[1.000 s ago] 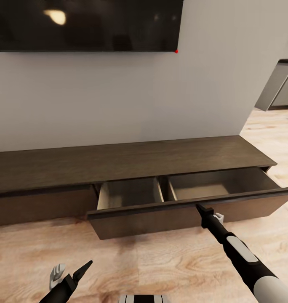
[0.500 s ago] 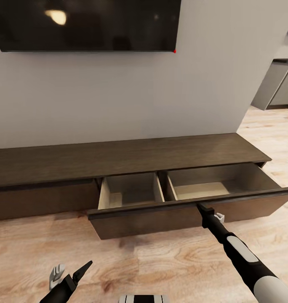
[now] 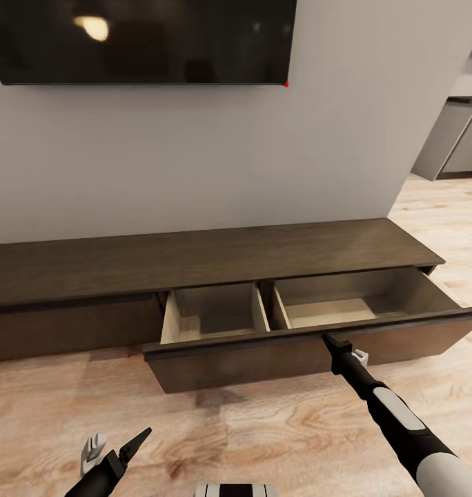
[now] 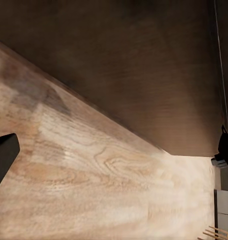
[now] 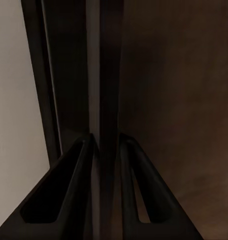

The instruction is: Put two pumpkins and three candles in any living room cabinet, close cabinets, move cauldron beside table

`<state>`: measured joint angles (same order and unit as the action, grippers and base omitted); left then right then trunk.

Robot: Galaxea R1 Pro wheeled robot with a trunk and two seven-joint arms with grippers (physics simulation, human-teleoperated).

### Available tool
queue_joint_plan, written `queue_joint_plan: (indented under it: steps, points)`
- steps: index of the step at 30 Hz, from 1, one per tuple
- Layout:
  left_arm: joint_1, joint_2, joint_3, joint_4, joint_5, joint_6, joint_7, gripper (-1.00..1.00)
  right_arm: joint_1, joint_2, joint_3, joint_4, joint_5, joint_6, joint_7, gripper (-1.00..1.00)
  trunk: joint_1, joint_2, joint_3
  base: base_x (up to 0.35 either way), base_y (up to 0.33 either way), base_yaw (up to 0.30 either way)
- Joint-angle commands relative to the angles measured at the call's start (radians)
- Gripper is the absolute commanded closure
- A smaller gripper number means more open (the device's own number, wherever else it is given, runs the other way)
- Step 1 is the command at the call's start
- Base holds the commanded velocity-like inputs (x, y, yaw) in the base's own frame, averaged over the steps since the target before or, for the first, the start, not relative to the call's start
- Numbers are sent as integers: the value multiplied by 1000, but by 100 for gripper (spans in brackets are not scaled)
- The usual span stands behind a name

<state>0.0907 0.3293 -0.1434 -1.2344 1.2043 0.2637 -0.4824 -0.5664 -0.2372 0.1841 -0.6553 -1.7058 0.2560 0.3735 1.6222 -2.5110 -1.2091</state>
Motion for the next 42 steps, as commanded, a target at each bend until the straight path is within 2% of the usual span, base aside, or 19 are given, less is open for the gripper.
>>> queue_joint_plan:
  steps: [1, 22, 42]
  points:
    - [0, 1, -1, 0, 11, 8, 0, -100, -1, -1, 72, -7, -8, 14, 3, 100, 0, 0, -1, 0, 0, 0]
    - [0, 1, -1, 0, 11, 8, 1, -100, -1, -1, 73, -4, -8, 14, 2, 100, 0, 0, -1, -108, 0, 0]
    - [0, 1, -1, 0, 11, 8, 1, -100, -1, -1, 72, -1, -8, 9, 4, 100, 0, 0, -1, -4, 0, 0]
